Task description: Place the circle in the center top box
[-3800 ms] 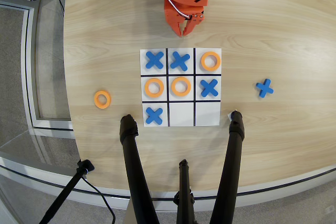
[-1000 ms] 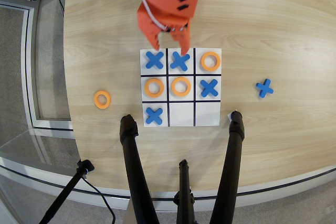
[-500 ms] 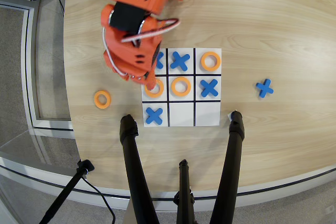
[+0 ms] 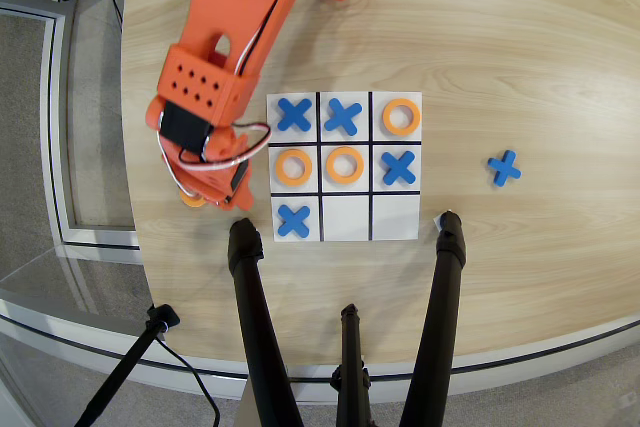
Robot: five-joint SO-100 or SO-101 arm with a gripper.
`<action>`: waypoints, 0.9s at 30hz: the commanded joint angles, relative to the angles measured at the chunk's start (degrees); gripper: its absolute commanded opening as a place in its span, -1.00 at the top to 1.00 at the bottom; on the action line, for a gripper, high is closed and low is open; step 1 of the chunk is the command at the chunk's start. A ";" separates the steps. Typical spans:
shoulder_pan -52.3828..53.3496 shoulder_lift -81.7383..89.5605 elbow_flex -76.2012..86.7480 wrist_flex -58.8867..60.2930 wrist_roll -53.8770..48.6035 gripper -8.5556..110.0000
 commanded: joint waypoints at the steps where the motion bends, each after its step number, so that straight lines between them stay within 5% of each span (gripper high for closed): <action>1: 1.49 -5.10 -7.56 -0.53 -0.35 0.46; 27: 6.86 -28.56 -25.49 -2.11 -2.72 0.46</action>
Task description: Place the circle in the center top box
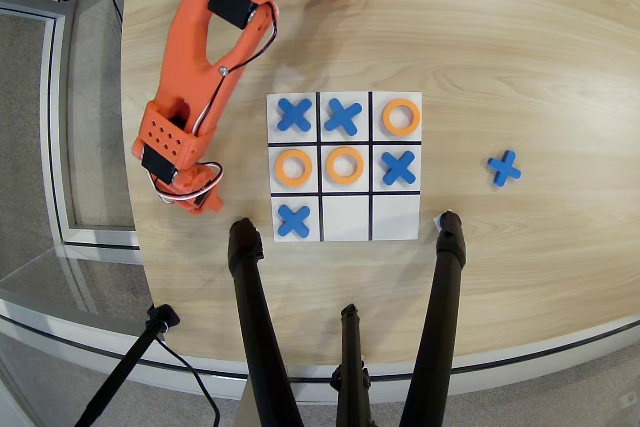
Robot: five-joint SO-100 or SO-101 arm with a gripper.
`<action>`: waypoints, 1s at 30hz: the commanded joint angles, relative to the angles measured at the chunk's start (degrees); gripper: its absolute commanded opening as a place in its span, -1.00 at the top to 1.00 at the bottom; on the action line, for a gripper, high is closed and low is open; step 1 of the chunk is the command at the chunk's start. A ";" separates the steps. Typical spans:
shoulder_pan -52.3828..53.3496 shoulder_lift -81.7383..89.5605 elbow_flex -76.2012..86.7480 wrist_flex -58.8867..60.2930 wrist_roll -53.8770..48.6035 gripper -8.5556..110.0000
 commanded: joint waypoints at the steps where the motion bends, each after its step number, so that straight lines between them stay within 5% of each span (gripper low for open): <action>1: -0.18 0.35 -0.97 -0.35 -0.09 0.46; 8: -0.70 0.35 1.41 0.35 0.79 0.49; 16: -1.14 1.23 2.02 7.21 1.93 0.82; 30: -2.29 10.63 9.67 7.65 2.81 0.86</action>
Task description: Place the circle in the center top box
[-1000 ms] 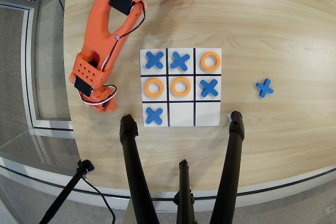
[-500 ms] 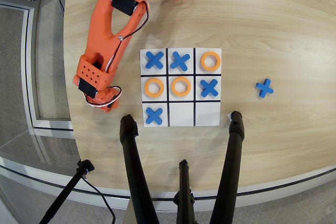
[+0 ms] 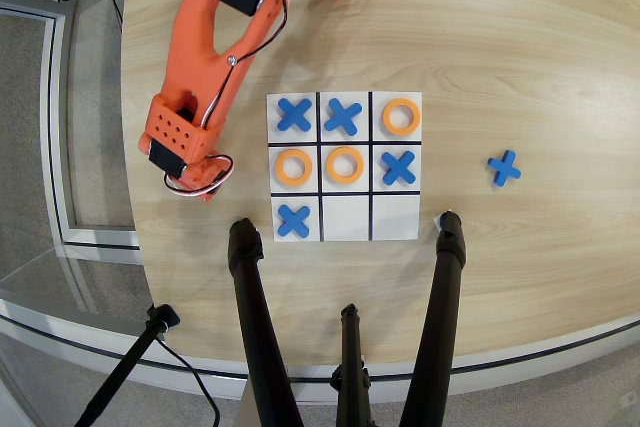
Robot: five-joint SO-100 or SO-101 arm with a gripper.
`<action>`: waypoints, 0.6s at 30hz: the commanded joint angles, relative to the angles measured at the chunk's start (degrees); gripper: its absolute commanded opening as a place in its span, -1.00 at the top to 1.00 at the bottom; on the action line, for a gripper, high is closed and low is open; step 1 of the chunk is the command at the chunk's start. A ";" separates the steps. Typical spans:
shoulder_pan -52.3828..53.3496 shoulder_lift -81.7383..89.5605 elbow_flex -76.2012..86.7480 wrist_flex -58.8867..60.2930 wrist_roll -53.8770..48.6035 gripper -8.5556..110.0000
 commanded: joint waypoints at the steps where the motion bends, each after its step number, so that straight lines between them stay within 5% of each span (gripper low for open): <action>1: -1.49 5.98 0.44 0.70 0.70 0.86; 18: -22.41 41.66 15.03 14.59 11.34 0.86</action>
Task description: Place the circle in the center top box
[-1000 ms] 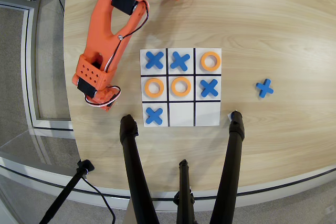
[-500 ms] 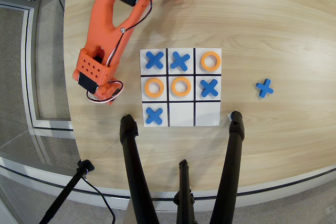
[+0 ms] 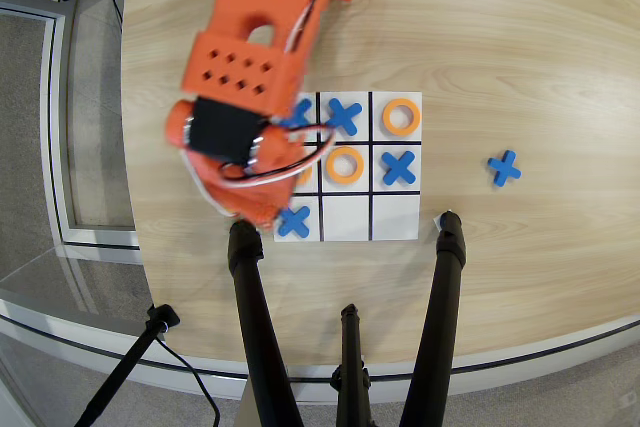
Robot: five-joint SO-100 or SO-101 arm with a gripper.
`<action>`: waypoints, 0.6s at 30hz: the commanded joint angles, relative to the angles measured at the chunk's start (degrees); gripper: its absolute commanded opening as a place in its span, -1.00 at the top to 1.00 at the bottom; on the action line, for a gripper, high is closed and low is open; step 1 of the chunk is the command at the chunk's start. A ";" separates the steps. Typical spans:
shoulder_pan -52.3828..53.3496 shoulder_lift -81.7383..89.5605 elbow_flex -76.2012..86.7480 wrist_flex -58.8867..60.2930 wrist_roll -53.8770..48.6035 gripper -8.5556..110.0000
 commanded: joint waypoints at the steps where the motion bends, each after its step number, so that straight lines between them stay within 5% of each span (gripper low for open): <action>1: -5.19 8.53 6.24 0.09 1.41 0.86; 10: -16.26 19.34 26.02 -9.23 3.08 0.86; 18: -20.39 7.47 22.24 -16.96 7.56 0.86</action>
